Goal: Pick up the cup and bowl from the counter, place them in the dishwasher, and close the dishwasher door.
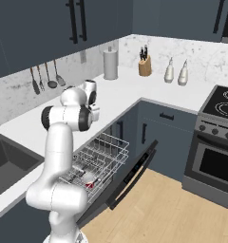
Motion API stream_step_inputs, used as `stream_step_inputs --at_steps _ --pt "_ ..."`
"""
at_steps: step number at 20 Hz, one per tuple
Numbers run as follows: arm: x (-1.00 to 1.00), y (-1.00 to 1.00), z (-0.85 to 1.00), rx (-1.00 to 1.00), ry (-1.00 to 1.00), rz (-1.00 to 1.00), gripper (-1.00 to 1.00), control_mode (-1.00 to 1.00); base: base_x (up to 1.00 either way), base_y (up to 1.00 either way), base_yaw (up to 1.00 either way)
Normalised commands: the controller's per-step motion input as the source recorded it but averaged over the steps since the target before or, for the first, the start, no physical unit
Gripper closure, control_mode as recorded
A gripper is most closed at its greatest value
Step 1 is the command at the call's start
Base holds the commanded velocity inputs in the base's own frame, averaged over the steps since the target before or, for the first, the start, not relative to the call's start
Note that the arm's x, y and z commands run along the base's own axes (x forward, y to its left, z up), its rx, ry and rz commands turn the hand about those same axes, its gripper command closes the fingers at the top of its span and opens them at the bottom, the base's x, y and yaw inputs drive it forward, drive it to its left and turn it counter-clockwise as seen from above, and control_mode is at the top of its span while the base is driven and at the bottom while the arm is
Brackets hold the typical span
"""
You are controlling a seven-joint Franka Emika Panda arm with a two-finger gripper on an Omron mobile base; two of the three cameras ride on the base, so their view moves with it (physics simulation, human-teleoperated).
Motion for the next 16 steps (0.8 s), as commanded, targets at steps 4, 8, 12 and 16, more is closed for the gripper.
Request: stream_step_inputs --at_steps 4,8,12,16 --pt "0.22 -0.02 -0.29 0.0 0.0 0.0 -1.0 -1.0 0.0 0.0 0.0" --pt "0.21 0.0 -0.32 0.0 0.0 0.0 -1.0 -1.0 0.0 0.0 0.0" --pt "0.17 0.0 -0.3 0.0 0.0 0.0 -1.0 -1.0 0.0 0.0 0.0" --pt "0.04 0.0 -0.21 0.01 -0.02 0.0 1.0 -1.0 0.0 0.0 0.0"
